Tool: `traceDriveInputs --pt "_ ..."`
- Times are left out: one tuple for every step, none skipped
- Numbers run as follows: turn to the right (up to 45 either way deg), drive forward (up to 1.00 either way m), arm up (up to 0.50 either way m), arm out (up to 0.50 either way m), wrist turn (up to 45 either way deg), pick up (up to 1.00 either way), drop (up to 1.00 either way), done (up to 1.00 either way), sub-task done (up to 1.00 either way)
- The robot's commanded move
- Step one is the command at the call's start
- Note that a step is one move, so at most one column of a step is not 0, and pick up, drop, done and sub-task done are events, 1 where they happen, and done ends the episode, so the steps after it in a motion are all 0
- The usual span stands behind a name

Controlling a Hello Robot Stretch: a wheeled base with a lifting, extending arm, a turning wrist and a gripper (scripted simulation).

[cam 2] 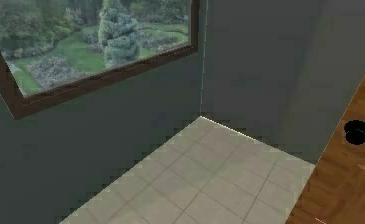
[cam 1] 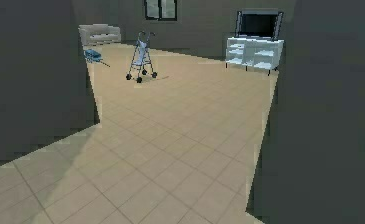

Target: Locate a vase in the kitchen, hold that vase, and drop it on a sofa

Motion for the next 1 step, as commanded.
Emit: traceDriveInputs --pt "-3.0 0.00 0.00 0.00 0.0 0.00 0.00 0.00 0.00"
